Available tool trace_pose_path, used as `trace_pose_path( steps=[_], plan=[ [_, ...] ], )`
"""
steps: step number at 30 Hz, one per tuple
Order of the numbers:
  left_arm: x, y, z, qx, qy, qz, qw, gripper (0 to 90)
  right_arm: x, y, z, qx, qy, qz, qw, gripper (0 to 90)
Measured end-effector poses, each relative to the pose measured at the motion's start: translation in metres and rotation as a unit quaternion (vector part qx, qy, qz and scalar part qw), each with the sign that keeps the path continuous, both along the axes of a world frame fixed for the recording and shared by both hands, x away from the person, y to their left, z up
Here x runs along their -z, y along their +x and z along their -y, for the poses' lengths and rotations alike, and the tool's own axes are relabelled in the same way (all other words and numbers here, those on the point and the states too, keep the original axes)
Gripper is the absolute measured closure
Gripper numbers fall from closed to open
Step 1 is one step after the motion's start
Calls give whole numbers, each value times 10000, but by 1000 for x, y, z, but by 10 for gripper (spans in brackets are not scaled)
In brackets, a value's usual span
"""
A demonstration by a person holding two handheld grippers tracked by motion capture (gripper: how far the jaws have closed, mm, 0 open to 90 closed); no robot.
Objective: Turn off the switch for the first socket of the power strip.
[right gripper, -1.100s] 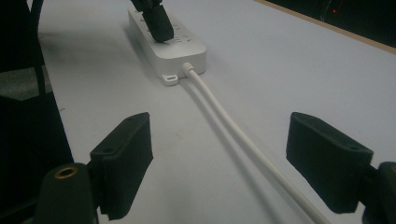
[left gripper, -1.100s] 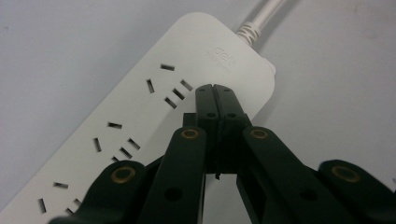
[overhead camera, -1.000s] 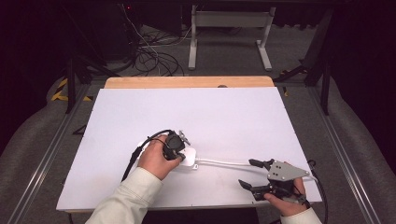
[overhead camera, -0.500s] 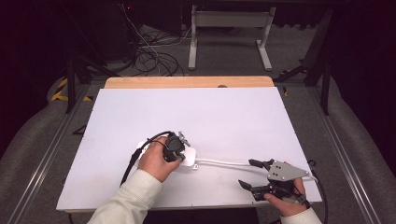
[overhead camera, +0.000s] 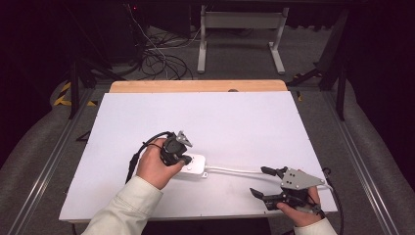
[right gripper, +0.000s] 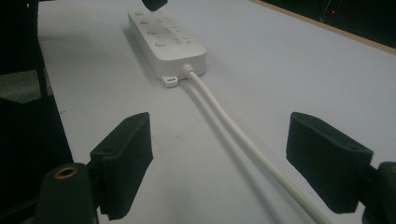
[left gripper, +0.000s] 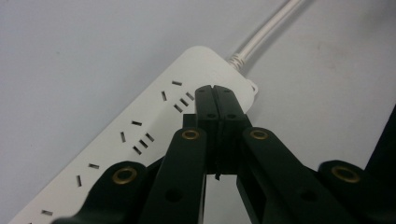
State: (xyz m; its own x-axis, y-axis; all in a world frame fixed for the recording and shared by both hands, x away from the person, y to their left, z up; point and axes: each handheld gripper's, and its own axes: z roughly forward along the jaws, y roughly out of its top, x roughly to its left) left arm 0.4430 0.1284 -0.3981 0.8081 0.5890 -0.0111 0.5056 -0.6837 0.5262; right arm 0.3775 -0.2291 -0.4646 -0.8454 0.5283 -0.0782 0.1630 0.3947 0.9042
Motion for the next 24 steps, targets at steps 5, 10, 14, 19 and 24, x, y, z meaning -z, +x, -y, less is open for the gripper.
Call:
trace_pose_path(
  steps=[5, 10, 14, 19, 24],
  plan=[
    [-6, -5, 2, 68, -149, 82, 9998, 898, 1, 0, -1, -5, -4, -4, 10000, 226],
    [-10, -8, 2, 83, -276, 151, 9995, 818, 0, 0, 0, 12, 0, -20, 10000, 226],
    [-14, -14, 1, 81, -454, 219, 9987, 687, 0, -1, 0, 2, -6, 11, 10000, 226],
    [-17, -18, -1, 80, -618, 457, 9970, 493, 0, -1, 0, 6, -8, 12, 10000, 226],
    [-21, -26, -7, 66, -788, 759, 9940, 350, 0, -1, 0, 12, 1, 13, 10000, 226]
  ],
)
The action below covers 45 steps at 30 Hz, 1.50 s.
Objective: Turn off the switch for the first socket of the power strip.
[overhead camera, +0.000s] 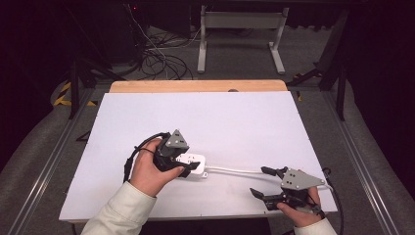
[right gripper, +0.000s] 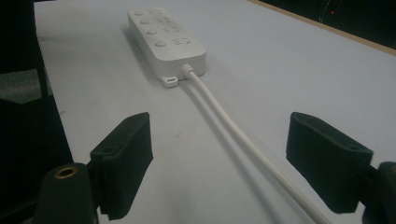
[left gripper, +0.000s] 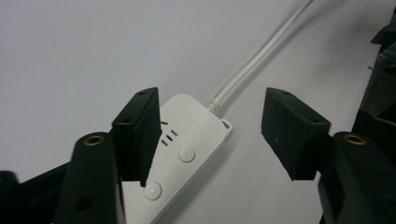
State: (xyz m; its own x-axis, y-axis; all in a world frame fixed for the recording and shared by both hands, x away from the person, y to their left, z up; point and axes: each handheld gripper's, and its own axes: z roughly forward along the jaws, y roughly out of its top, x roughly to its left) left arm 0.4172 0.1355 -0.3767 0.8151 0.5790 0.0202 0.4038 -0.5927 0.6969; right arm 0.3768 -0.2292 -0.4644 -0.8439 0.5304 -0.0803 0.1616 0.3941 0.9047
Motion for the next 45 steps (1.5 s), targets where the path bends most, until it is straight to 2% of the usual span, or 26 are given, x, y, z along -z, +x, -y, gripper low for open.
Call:
trace_pose_path(
  steps=[7, 13, 14, 19, 25, 29, 34, 35, 36, 40, 45],
  plan=[
    [-3, -13, -13, -18, -439, 249, 9987, 274, 0, 0, 0, -6, 4, 9, 10000, 226],
    [-4, -23, -29, -89, -811, 419, 9958, 246, 0, 0, -1, -7, 3, 7, 10000, 226],
    [-3, -24, -32, -93, -824, 516, 9952, 245, 0, 0, -1, -10, 3, 15, 10000, 226],
    [1, -31, -46, -113, -964, 758, 9924, 243, 0, -1, -1, -4, 3, 15, 10000, 226],
    [10, -40, -63, -154, -1115, 902, 9895, 241, 0, -1, -1, 3, 2, 8, 10000, 226],
    [18, -45, -76, -251, -1331, 992, 9858, 239, 0, -1, -2, 1, 8, 0, 10000, 226],
    [30, -51, -91, -301, -1583, 1191, 9797, 236, 0, -1, -2, -2, -2, -3, 10000, 226],
    [33, -53, -93, -333, -1680, 1156, 9784, 234, 0, -1, -2, 0, -2, 0, 10000, 226],
    [35, -54, -97, -320, -1690, 1242, 9772, 229, 0, -1, -2, 0, -1, 1, 10000, 226],
    [42, -59, -107, -413, -1756, 1303, 9749, 226, 0, -1, -2, -9, -10, -3, 10000, 226],
    [53, -65, -116, -475, -1621, 1425, 9753, 217, 0, -1, -2, -1, -5, 6, 10000, 225]
  ],
)
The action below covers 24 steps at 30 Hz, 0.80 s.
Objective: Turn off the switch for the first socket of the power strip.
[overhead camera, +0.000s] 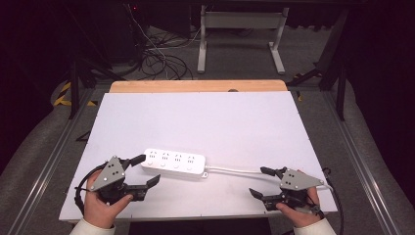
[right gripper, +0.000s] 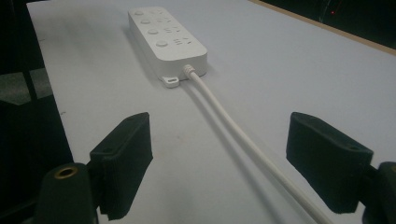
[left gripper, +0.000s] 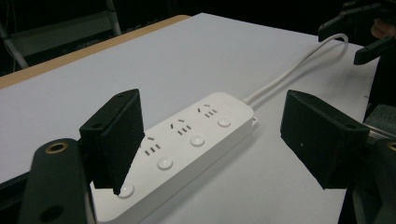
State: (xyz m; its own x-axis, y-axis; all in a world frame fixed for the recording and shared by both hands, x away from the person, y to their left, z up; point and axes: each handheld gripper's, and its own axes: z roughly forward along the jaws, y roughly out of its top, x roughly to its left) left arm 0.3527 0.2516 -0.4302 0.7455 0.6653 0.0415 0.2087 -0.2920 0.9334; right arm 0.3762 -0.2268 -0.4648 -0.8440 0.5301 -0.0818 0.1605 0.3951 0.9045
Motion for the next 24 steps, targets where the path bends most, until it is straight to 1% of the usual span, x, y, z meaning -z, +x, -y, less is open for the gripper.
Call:
trace_pose_path(
  steps=[2, 5, 6, 7, 8, 9, 11, 13, 17, 19, 21, 22, 24],
  plan=[
    [5, -2, -3, -53, 19, -9, 10000, 215, 0, 0, 0, -5, -4, -13, 10000, 225],
    [14, -4, -6, -132, 58, 45, 9999, 219, 0, 0, 0, -7, -5, -11, 10000, 225],
    [17, -5, -6, -146, 34, 19, 9999, 220, 0, 0, 0, -4, 3, -12, 10000, 225],
    [19, -5, -7, -177, 74, 41, 9998, 220, 0, 0, 0, 2, 5, -3, 10000, 225],
    [22, -6, -7, -203, 67, -35, 9998, 220, 0, 0, 0, -1, 4, 5, 10000, 225],
    [25, -6, -8, -248, 116, -86, 9996, 220, 0, 0, 0, 5, -5, 6, 10000, 225],
    [29, -6, -8, -267, 139, -120, 9995, 216, 0, 0, 0, -4, -8, 3, 10000, 225],
    [32, -7, -9, -269, 123, -182, 9994, 219, 0, 0, 0, -8, -14, 2, 10000, 225],
    [39, -7, -11, -278, 0, -254, 9993, 222, 0, 0, 1, -4, -5, 1, 10000, 224],
    [42, -8, -12, -263, 23, -295, 9992, 221, 0, 0, 1, 0, -9, -9, 10000, 223],
    [44, -9, -12, -258, 45, -269, 9993, 221, 1, 0, 2, 8, -22, -27, 10000, 222],
    [45, -9, -12, -256, -12, -311, 9992, 221, 1, 0, 2, 5, -22, -28, 10000, 222],
    [48, -8, -13, -256, -51, -332, 9991, 221, 1, 1, 2, -12, -20, -25, 10000, 221]
  ],
)
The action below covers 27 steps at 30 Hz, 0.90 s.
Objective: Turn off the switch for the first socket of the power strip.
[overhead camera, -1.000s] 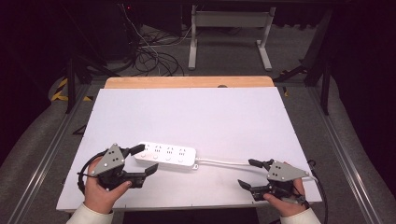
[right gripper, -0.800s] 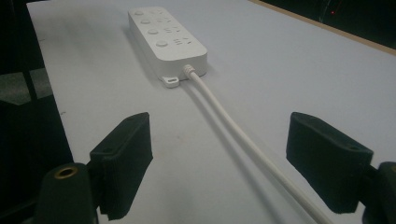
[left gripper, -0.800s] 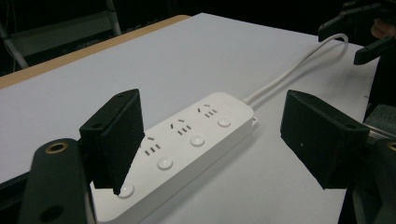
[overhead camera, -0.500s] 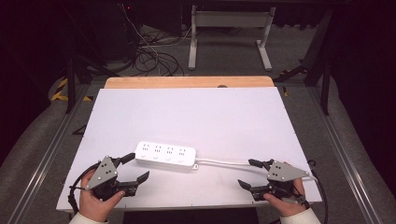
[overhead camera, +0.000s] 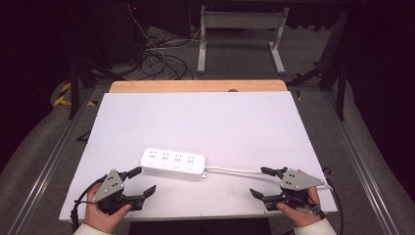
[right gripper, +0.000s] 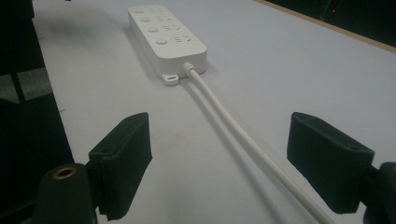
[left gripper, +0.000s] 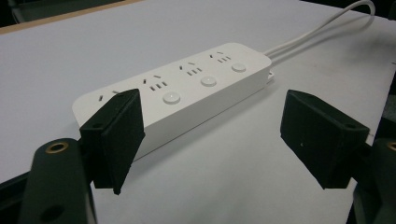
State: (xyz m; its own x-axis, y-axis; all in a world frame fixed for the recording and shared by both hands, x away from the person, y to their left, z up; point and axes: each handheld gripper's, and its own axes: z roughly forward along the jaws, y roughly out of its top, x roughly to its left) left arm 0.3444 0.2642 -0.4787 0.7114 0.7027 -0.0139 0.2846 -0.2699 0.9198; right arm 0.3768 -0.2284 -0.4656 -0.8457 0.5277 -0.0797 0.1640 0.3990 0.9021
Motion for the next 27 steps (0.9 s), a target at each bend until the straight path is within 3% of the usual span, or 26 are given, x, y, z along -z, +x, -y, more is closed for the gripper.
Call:
trace_pose_path(
  steps=[3, 7, 21, 27],
  plan=[
    [3, 1, -1, 16, -116, -87, 9999, 221, 0, 0, 0, -5, 4, -6, 10000, 221],
    [2, 2, -3, 5, -166, -40, 9999, 221, 1, 1, 1, -4, 6, -14, 10000, 220],
    [-2, 0, 2, -32, 94, 133, 9999, 213, 1, 1, 1, 1, 5, -2, 10000, 220],
    [-2, -1, 2, -26, 29, 106, 9999, 212, 1, 1, 1, -1, 7, 2, 10000, 220]
  ],
)
